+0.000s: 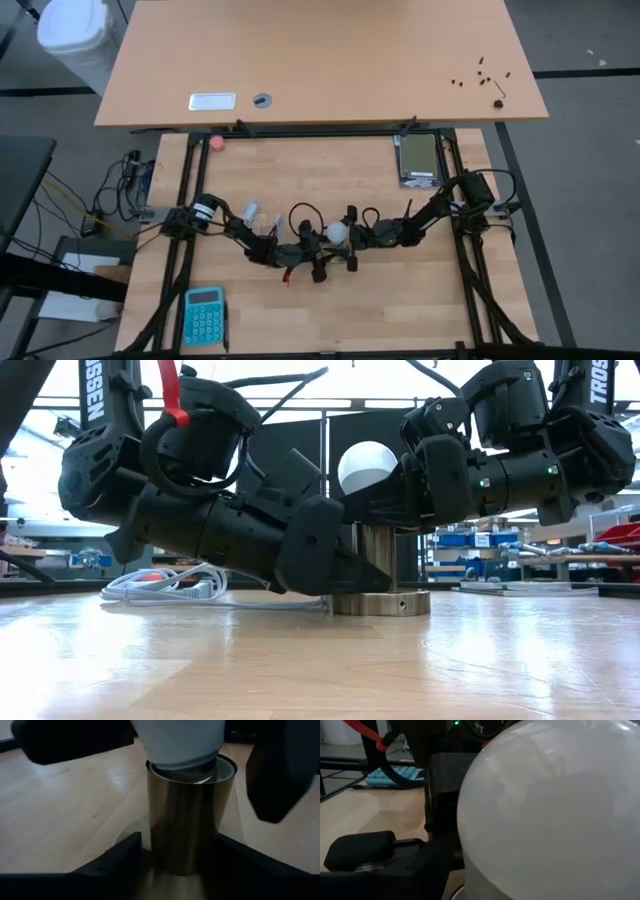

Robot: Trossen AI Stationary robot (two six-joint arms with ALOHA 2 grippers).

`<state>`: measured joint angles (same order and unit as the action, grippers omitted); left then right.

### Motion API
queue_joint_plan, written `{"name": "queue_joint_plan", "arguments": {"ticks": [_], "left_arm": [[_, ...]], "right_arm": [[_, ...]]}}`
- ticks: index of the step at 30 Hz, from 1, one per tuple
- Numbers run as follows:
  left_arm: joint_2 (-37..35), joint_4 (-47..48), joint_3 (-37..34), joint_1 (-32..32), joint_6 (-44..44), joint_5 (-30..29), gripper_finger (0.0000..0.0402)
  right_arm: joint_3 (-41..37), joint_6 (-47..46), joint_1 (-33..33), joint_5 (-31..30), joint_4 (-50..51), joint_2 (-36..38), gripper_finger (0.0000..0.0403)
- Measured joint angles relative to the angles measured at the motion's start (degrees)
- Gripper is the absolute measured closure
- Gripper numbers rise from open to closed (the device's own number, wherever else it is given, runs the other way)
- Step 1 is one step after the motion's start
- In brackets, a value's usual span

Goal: Screw lightbulb
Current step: Insert the lightbulb into the lamp holder

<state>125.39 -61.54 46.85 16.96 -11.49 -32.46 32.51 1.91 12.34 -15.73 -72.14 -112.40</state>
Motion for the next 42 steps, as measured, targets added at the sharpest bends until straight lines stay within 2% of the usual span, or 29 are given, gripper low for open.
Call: {"name": "queue_joint_plan", "arguments": {"ticks": [10, 18, 25, 37, 42], "left_arm": [[0.0, 0.3, -0.1, 0.0, 0.7, 0.2, 0.0196], [0.0, 1.2, -0.1, -0.1, 0.6, -0.4, 0.0197], [0.1, 1.1, -0.2, -0.1, 0.6, -0.5, 0.0197], [0.1, 1.1, -0.2, -0.1, 0.6, -0.5, 0.0197], [0.1, 1.1, -0.2, -0.1, 0.6, -0.5, 0.0197]], "right_arm": [[0.0, 3.1, 0.9, -1.5, -0.2, 0.0, 0.0097], [0.0, 4.3, 2.5, -4.3, -0.1, 0.6, 0.0097], [0.0, 4.1, 3.0, -7.1, 5.0, 2.8, 0.0097], [-0.7, 3.9, 4.4, -8.6, 2.5, 2.9, 0.0098], [-2.0, 2.3, 4.6, -8.7, 1.0, 2.9, 0.0122]]}}
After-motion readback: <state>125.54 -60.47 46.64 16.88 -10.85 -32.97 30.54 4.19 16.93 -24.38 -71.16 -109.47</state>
